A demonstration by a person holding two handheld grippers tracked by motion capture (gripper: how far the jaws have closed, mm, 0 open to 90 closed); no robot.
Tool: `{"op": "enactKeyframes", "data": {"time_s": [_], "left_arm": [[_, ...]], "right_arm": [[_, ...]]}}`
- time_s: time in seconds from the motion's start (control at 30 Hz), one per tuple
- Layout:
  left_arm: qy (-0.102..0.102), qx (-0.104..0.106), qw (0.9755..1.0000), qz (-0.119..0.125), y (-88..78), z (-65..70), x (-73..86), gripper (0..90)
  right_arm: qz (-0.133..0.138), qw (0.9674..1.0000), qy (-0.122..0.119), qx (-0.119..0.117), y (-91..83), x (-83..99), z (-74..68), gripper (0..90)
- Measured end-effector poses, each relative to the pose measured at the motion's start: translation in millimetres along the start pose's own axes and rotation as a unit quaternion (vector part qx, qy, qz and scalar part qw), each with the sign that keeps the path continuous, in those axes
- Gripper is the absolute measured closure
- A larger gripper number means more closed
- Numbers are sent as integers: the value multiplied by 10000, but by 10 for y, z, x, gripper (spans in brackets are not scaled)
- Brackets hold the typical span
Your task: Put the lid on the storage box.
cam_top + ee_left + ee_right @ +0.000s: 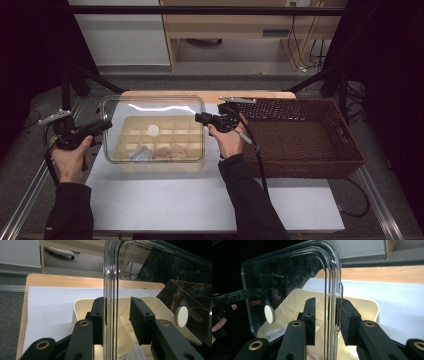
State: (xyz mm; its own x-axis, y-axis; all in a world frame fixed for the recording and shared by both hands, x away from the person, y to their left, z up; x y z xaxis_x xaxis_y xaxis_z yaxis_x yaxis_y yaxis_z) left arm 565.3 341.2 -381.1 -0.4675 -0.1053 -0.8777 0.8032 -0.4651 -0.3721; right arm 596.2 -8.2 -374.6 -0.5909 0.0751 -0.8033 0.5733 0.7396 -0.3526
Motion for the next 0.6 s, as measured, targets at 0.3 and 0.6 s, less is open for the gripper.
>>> {"op": "enactKeyframes", "data": {"time_s": [0.3, 0.6], "left_arm": [[-28, -57, 10000, -50, 75, -34, 9, 624], [-147, 65, 9999, -32, -9, 3, -12, 644]], "right_arm": [[40, 10000, 16, 82, 98, 10, 60, 667], [107, 9998, 175, -89, 6, -39, 3, 708]]}}
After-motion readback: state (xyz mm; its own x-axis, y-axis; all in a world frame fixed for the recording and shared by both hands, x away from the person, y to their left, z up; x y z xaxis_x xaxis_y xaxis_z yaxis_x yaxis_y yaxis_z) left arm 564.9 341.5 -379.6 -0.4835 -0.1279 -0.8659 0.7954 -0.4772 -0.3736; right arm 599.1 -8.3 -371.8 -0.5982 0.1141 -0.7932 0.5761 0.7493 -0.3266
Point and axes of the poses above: each handheld gripper's, and its own axes: y roughly forward along the jaws, x roughly out of its underside, z roughly to its right, the point moved 7 cm from there along y, roughly forward along the jaws, and after that the axes turned 3 degrees about -x, right-handed, at the moved point
